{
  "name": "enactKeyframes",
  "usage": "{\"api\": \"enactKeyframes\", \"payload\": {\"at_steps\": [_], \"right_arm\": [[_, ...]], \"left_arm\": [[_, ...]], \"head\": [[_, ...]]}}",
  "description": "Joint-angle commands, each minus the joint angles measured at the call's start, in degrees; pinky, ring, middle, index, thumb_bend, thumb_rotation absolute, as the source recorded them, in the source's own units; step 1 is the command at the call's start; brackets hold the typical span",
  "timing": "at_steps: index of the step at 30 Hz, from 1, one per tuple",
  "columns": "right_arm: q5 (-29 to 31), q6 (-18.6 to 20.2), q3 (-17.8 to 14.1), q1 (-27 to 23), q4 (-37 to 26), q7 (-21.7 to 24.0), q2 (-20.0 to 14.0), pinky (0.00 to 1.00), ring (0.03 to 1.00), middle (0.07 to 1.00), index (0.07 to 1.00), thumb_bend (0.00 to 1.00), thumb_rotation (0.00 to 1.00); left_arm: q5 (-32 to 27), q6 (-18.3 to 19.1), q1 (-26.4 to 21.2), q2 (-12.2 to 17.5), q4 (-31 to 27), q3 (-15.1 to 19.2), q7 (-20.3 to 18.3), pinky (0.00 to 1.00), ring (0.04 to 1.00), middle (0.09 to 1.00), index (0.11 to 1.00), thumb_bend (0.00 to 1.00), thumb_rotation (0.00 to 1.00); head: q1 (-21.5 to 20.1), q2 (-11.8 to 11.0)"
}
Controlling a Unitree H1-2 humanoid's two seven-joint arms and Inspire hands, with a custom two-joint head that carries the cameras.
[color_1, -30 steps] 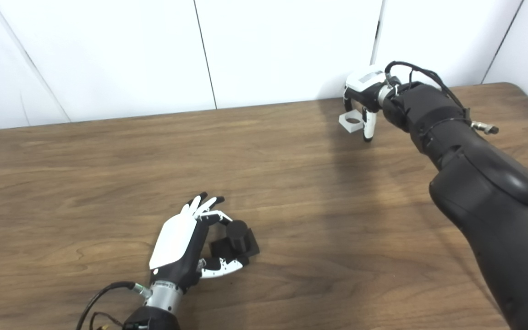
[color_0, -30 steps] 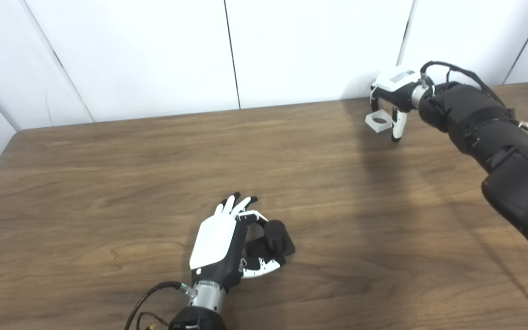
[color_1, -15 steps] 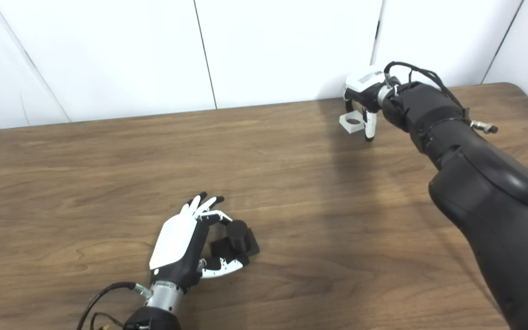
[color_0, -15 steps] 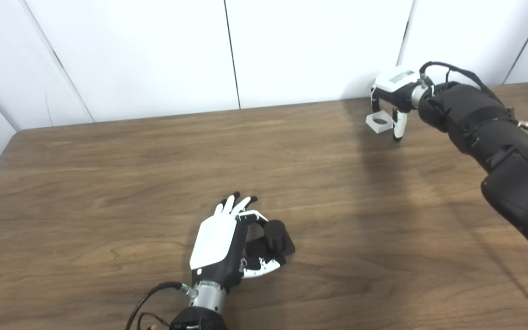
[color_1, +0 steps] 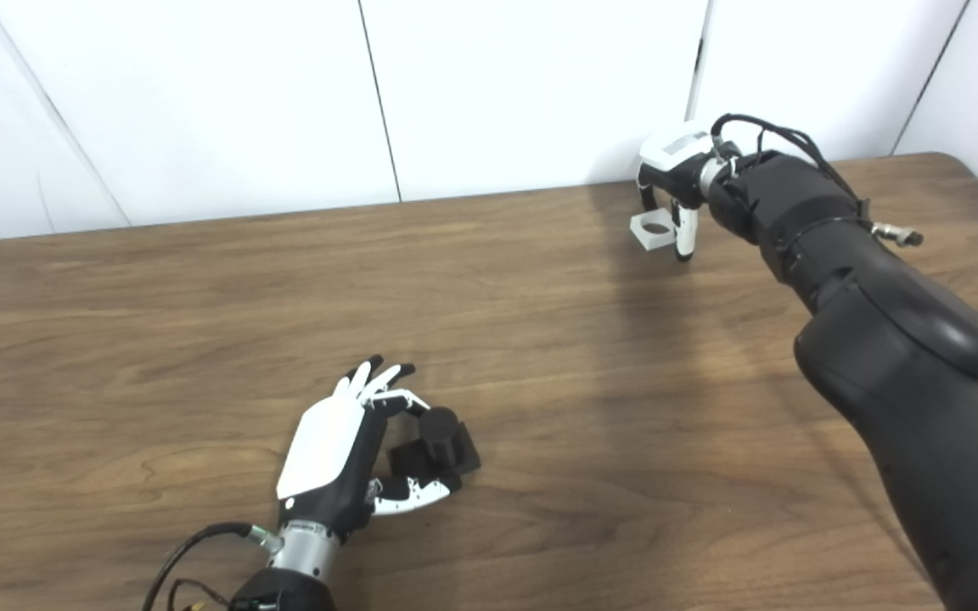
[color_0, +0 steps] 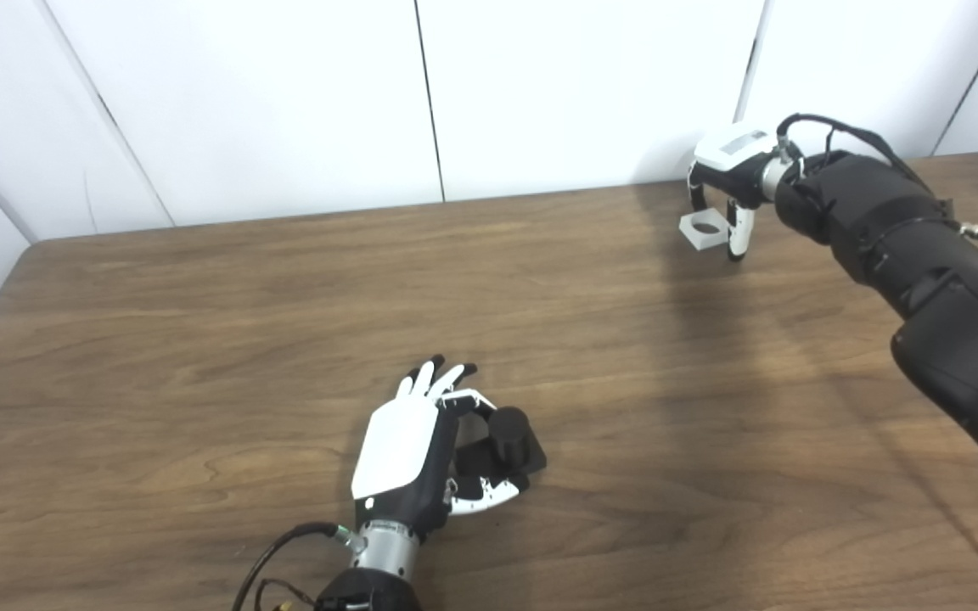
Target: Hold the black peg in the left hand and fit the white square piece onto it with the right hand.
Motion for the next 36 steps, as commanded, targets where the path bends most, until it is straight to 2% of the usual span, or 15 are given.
{"api": "enactKeyframes", "payload": {"at_steps": [1, 3, 5, 17, 33, 36], "right_arm": [[0.25, 0.12, -0.04, -4.28, 0.13, 0.01, -0.48, 1.00, 1.000, 0.894, 0.557, 0.64, 0.13], [0.32, 0.27, -0.08, -4.27, 0.23, 0.15, -0.35, 1.00, 1.000, 0.895, 0.503, 0.54, 0.14], [0.27, 0.21, -0.02, -4.25, 0.30, 0.13, -0.21, 1.00, 1.000, 0.893, 0.496, 0.53, 0.14], [0.80, 0.45, -0.23, -4.06, 0.42, 0.90, 0.17, 1.00, 1.000, 0.890, 0.493, 0.52, 0.14], [2.03, -0.39, -1.00, -3.19, -0.26, 0.35, -0.01, 1.00, 0.998, 0.876, 0.492, 0.52, 0.14], [2.07, -0.47, -1.09, -3.29, -1.01, 0.65, 0.01, 1.00, 1.000, 0.879, 0.493, 0.52, 0.14]], "left_arm": [[1.38, 1.53, 1.25, 0.18, 1.26, 0.26, -0.39, 1.00, 1.000, 0.912, 0.493, 0.52, 0.06], [1.29, 1.54, 1.29, 0.15, 1.26, 0.29, -0.39, 1.00, 1.000, 0.912, 0.493, 0.52, 0.06], [1.48, 1.58, 1.30, 0.18, 1.25, 0.29, -0.36, 1.00, 1.000, 0.911, 0.493, 0.52, 0.06], [2.19, 2.19, 1.27, 0.18, 0.73, 0.34, -0.97, 1.00, 1.000, 0.915, 0.494, 0.52, 0.06], [0.98, 1.10, 1.22, 0.67, 1.18, 0.83, -0.32, 1.00, 1.000, 0.911, 0.493, 0.52, 0.06], [1.53, 1.84, 1.04, 0.63, 0.72, 0.79, -1.31, 1.00, 1.000, 0.914, 0.493, 0.52, 0.06]], "head": [[-0.05, 0.17], [0.00, 0.06], [0.09, 0.15], [0.03, 0.25], [-0.20, 0.19], [-0.31, 0.23]]}}
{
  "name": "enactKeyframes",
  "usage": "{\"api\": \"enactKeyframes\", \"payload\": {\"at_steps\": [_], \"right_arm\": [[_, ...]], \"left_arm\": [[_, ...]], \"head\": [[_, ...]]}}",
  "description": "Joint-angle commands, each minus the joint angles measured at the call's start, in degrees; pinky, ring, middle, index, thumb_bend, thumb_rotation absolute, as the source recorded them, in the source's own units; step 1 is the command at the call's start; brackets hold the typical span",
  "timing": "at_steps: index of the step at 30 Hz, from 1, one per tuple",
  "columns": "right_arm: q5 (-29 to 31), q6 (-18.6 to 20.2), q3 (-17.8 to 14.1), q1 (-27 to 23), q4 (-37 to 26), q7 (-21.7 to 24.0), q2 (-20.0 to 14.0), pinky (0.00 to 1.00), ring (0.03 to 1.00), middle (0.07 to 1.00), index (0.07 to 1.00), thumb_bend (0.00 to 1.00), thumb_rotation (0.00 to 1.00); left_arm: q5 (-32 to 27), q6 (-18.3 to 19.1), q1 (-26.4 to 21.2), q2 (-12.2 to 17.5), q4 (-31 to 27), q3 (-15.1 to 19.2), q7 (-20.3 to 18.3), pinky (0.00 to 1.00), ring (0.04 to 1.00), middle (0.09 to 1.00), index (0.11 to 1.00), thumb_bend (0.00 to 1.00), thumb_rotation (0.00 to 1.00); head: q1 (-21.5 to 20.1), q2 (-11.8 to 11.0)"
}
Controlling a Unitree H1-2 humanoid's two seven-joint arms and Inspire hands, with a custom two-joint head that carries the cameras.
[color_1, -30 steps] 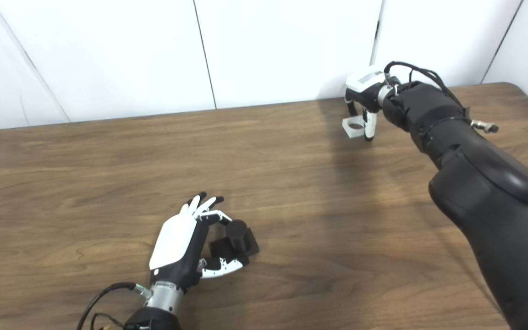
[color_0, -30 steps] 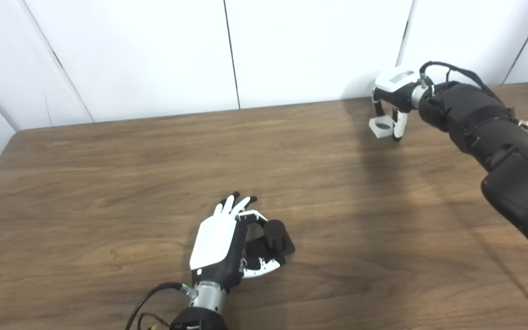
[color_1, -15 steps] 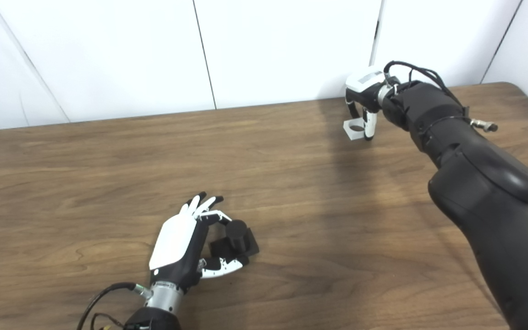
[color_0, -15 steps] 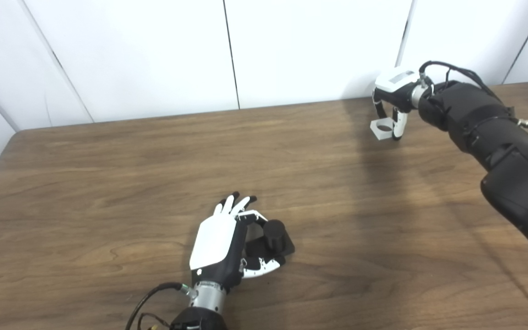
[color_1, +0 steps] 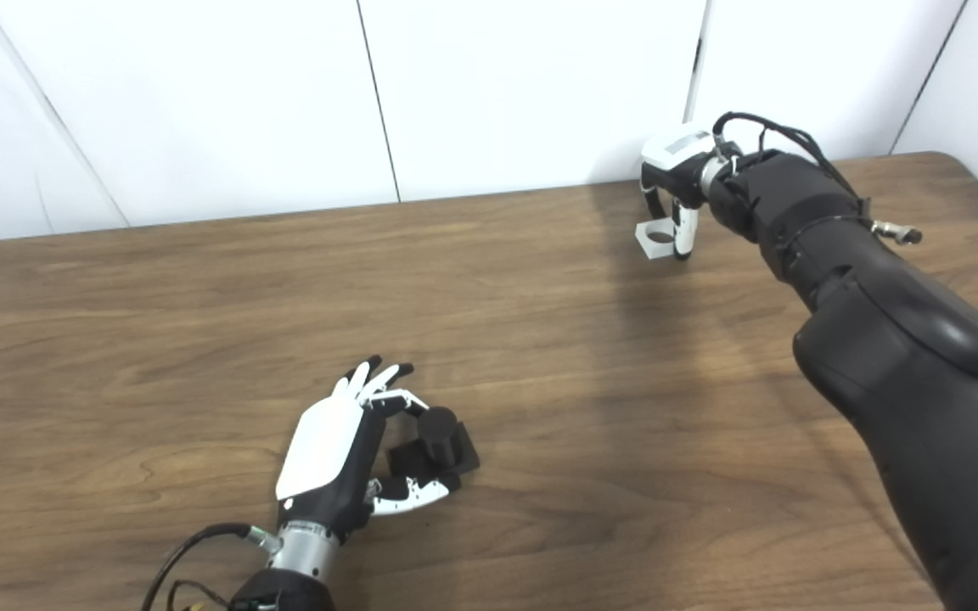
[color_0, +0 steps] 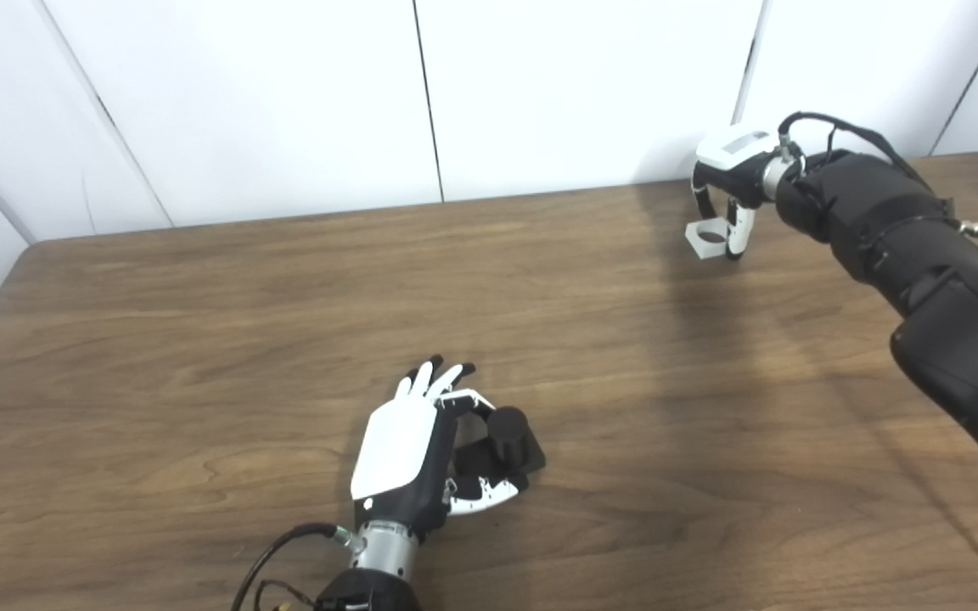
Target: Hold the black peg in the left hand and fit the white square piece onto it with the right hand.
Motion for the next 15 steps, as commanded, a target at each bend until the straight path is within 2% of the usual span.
{"api": "enactKeyframes", "payload": {"at_steps": [1, 11, 15], "right_arm": [[0.87, -0.12, -0.75, -3.07, -1.66, -0.11, -0.12, 1.00, 1.000, 0.880, 0.493, 0.52, 0.14], [0.85, -0.11, -1.44, -2.86, -6.08, 1.59, -1.48, 1.00, 0.983, 0.866, 0.492, 0.52, 0.14], [1.28, 1.19, -2.52, -2.19, -10.46, 4.94, -2.59, 1.00, 0.985, 0.870, 0.492, 0.52, 0.14]], "left_arm": [[1.65, 2.00, 0.96, 0.63, 0.74, 0.41, -1.34, 1.00, 1.000, 0.915, 0.493, 0.52, 0.06], [0.86, 1.63, 0.92, 0.75, 1.05, 0.82, -1.24, 1.00, 1.000, 0.919, 0.493, 0.52, 0.06], [0.25, 1.28, 0.88, 0.79, 1.45, 0.95, -1.00, 1.00, 1.000, 0.920, 0.493, 0.52, 0.06]], "head": [[-0.01, 0.06], [-0.32, -0.32], [-0.43, -0.47]]}}
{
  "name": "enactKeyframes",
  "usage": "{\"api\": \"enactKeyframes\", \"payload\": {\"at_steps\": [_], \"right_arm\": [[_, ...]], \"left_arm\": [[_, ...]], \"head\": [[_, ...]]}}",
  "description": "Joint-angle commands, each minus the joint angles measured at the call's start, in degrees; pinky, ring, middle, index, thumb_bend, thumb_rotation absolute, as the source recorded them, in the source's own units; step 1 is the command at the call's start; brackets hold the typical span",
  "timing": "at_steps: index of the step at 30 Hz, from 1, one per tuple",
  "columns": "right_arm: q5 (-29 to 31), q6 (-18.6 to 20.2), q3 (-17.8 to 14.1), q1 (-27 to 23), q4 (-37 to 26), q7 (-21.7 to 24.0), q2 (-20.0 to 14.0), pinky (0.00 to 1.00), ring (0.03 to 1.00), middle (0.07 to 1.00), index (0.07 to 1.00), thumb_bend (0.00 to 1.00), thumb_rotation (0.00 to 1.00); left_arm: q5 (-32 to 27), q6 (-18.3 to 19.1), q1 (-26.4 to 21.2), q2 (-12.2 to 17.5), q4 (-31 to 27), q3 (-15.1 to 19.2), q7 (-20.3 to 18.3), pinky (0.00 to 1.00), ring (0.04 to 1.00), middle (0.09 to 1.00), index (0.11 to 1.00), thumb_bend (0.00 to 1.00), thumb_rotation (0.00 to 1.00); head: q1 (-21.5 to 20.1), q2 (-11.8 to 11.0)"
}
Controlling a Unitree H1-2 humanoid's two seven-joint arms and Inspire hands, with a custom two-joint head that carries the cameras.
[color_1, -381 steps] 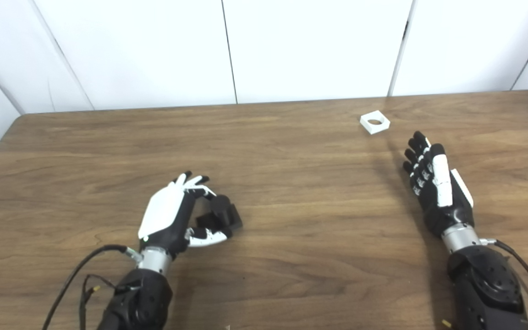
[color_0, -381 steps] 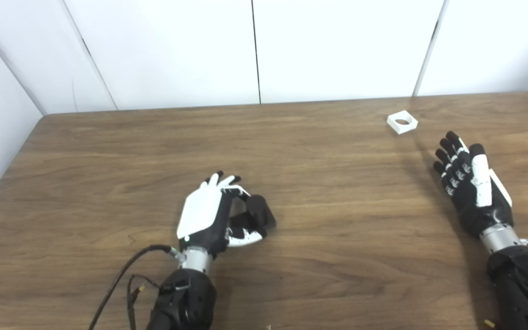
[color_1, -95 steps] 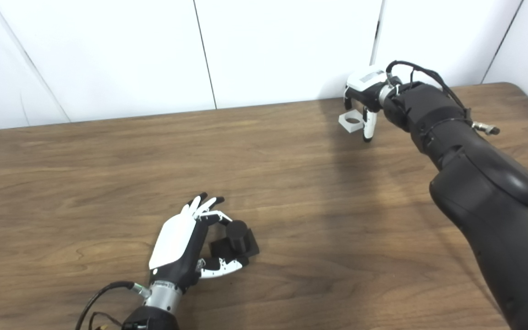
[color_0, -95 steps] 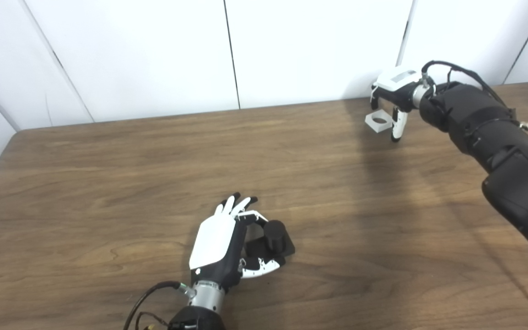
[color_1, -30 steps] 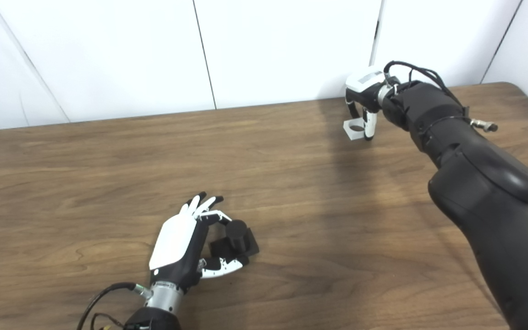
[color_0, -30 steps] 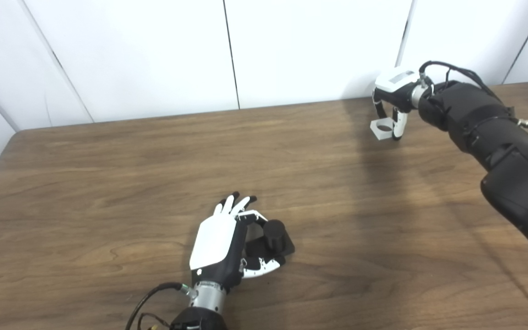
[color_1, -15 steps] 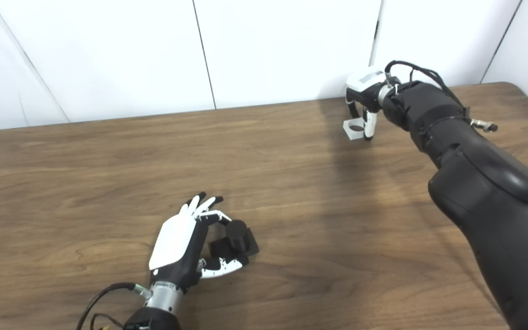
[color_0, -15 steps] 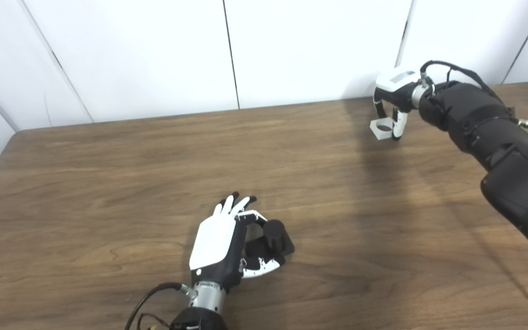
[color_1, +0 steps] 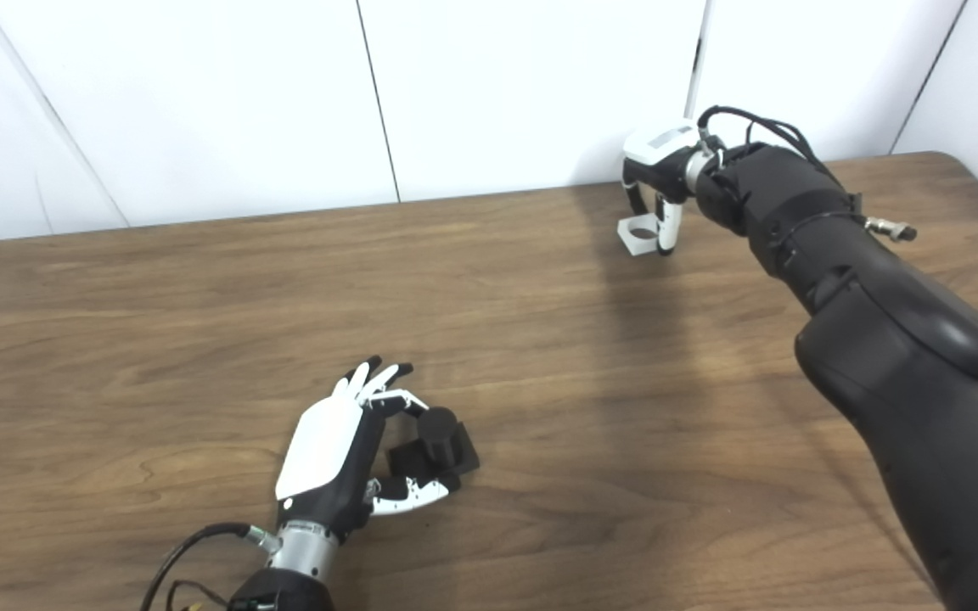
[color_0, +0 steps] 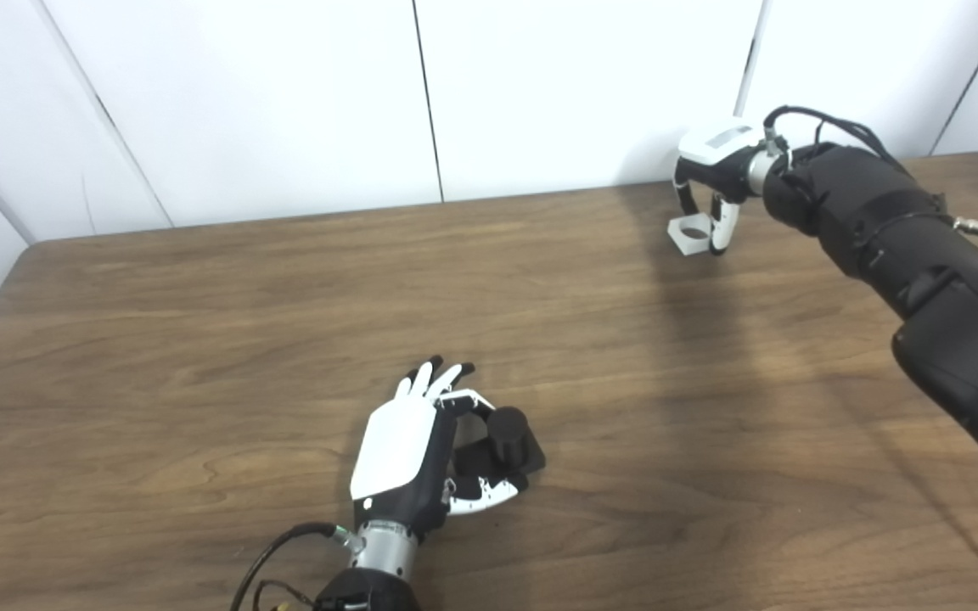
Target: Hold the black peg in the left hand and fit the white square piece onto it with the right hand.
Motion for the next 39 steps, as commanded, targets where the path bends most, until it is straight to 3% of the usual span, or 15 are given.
{"api": "enactKeyframes", "payload": {"at_steps": [1, 15, 27, 33, 39], "right_arm": [[1.24, 1.96, -1.82, -2.36, -4.65, 2.73, -2.33, 1.00, 0.987, 0.871, 0.492, 0.52, 0.14], [0.55, 9.38, -8.17, 6.70, -39.77, 22.71, -8.52, 1.00, 0.989, 0.867, 0.493, 0.52, 0.14], [3.38, 8.80, -13.89, 14.59, -62.90, 30.76, -9.92, 1.00, 0.997, 0.865, 0.492, 0.52, 0.14], [3.97, 8.60, -15.06, 16.92, -71.48, 34.37, -9.43, 1.00, 0.995, 0.864, 0.492, 0.52, 0.14], [6.13, 10.86, -16.72, 18.74, -79.31, 39.38, -7.94, 1.00, 1.000, 0.880, 0.491, 0.52, 0.14]], "left_arm": [[0.75, 1.53, 0.86, 0.80, 1.42, 0.63, -0.97, 1.00, 1.000, 0.922, 0.493, 0.52, 0.06], [0.55, 1.31, 0.88, 1.27, 1.42, 0.92, -1.41, 1.00, 1.000, 0.923, 0.493, 0.52, 0.06], [0.32, 1.04, 0.72, 1.77, 1.53, 0.85, -1.61, 1.00, 1.000, 0.924, 0.493, 0.52, 0.06], [0.48, 0.91, 0.74, 1.89, 1.45, 0.77, -1.48, 1.00, 1.000, 0.922, 0.493, 0.52, 0.06], [0.09, 1.06, 0.94, 1.70, 1.29, 0.91, -1.53, 1.00, 1.000, 0.922, 0.493, 0.52, 0.06]], "head": [[-0.08, 0.06], [-0.26, 0.11], [-0.18, 0.15], [0.10, 0.40], [-0.09, 0.59]]}}
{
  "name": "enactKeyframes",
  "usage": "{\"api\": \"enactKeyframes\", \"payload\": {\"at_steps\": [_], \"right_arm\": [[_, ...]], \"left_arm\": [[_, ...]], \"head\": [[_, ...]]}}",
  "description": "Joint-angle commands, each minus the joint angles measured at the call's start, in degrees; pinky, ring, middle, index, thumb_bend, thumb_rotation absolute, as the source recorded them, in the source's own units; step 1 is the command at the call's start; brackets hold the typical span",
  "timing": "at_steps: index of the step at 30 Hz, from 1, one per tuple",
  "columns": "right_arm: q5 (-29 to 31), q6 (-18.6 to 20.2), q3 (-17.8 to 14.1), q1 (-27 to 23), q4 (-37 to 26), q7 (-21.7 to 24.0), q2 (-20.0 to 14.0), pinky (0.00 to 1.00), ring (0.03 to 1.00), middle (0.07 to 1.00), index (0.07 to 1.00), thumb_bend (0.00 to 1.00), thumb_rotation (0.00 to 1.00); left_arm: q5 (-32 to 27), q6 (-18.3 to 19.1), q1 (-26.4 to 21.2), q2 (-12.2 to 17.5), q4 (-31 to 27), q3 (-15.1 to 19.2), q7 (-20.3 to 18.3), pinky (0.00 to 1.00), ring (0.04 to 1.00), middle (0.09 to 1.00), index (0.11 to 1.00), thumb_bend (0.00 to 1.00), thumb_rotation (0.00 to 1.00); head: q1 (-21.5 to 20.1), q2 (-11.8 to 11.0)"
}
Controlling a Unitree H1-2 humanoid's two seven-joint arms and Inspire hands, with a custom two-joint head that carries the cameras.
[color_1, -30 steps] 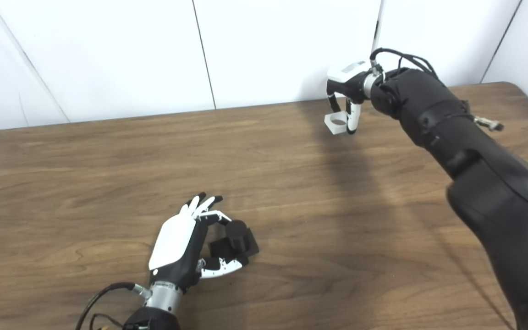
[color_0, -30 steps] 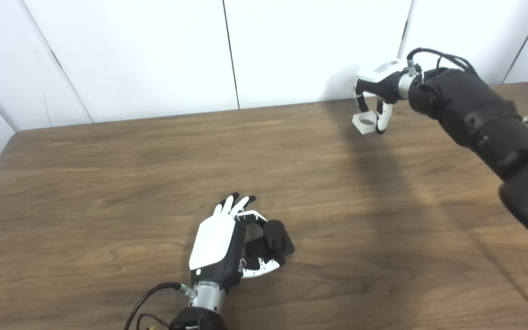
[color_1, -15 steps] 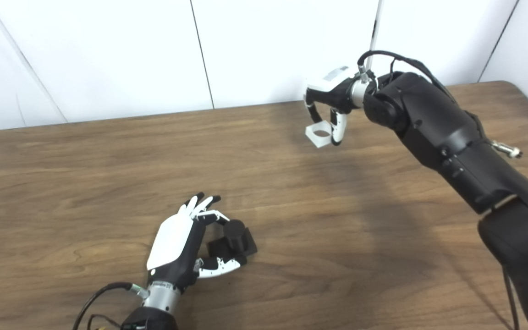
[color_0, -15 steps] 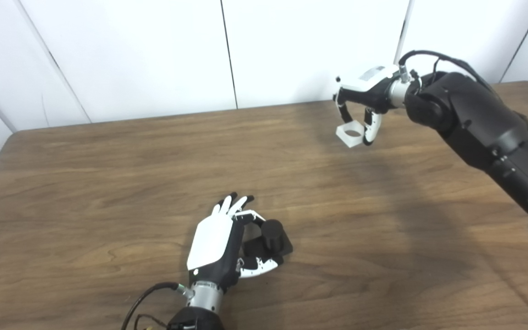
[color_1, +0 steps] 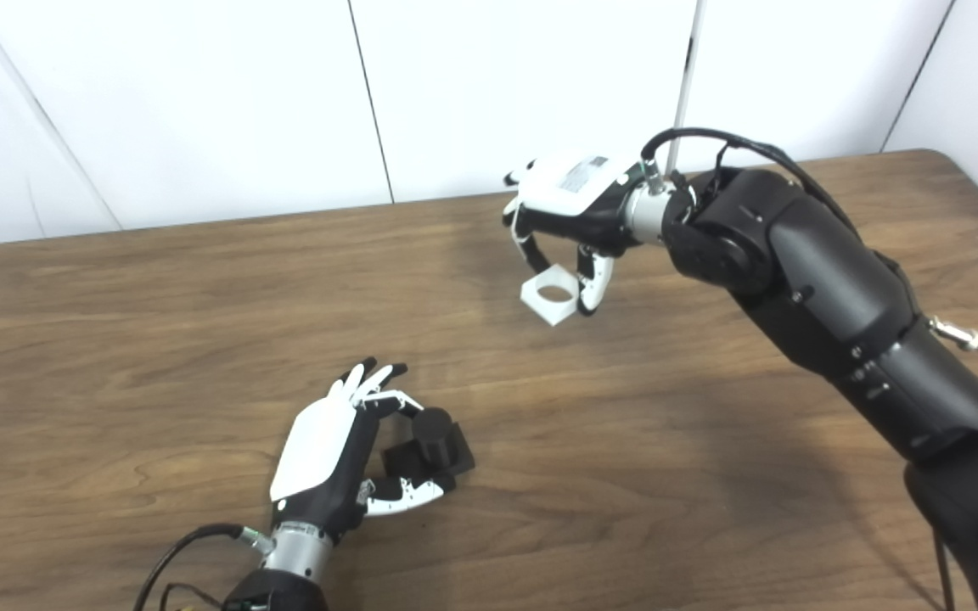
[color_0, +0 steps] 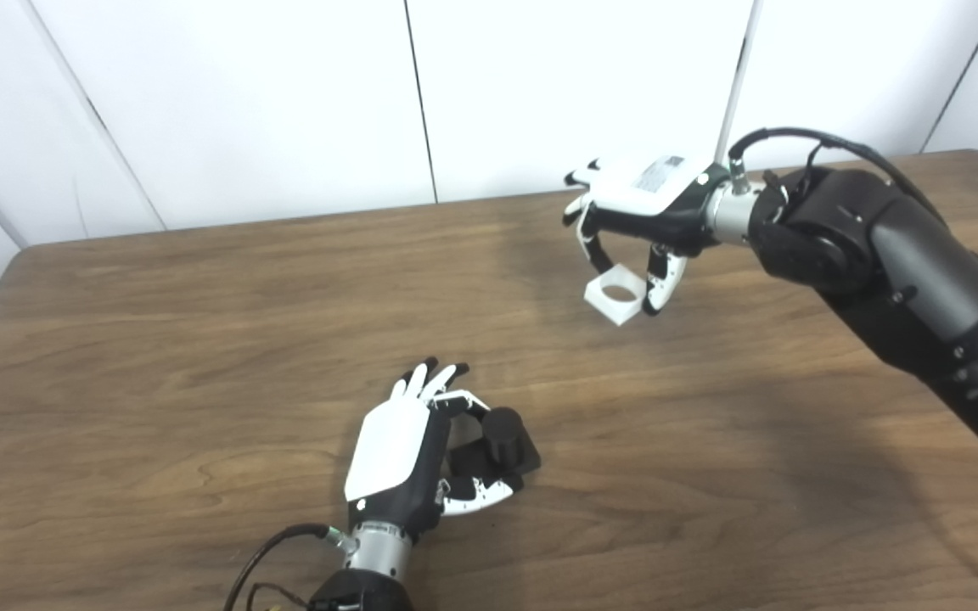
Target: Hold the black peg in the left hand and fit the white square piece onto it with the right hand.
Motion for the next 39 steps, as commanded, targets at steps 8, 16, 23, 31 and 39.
{"api": "enactKeyframes", "payload": {"at_steps": [8, 16, 23, 31, 39], "right_arm": [[2.17, 1.95, -2.17, -1.31, -9.61, 4.96, 2.14, 1.00, 1.000, 0.885, 0.493, 0.52, 0.14], [2.57, 1.22, -1.34, -1.47, -12.79, 7.40, 4.34, 0.99, 1.000, 0.876, 0.492, 0.52, 0.14], [2.37, 0.19, -1.06, -1.62, -13.05, 7.37, 6.41, 0.98, 1.000, 0.870, 0.492, 0.52, 0.14], [1.78, -0.51, 0.17, -1.26, -13.09, 8.01, 8.22, 0.99, 1.000, 0.883, 0.491, 0.52, 0.14], [1.71, -0.19, 0.94, -0.42, -12.67, 7.78, 10.52, 0.98, 1.000, 0.878, 0.492, 0.52, 0.14]], "left_arm": [[1.56, 1.53, 0.69, 1.36, 1.32, 0.15, -1.54, 1.00, 1.000, 0.924, 0.493, 0.52, 0.06], [1.53, 1.52, 0.57, 1.08, 1.55, 0.07, -1.27, 1.00, 1.000, 0.923, 0.493, 0.52, 0.06], [1.78, 2.09, 0.46, 0.65, 1.31, -0.05, -1.51, 1.00, 1.000, 0.923, 0.493, 0.52, 0.06], [1.58, 1.68, 0.24, 0.47, 1.74, -0.13, -0.89, 1.00, 1.000, 0.918, 0.493, 0.52, 0.06], [1.43, 1.55, 0.10, 0.50, 1.94, 0.07, -0.56, 1.00, 1.000, 0.916, 0.493, 0.52, 0.06]], "head": [[-0.08, 0.22], [0.07, 0.32], [0.33, 0.51], [1.07, 0.86], [1.05, 1.05]]}}
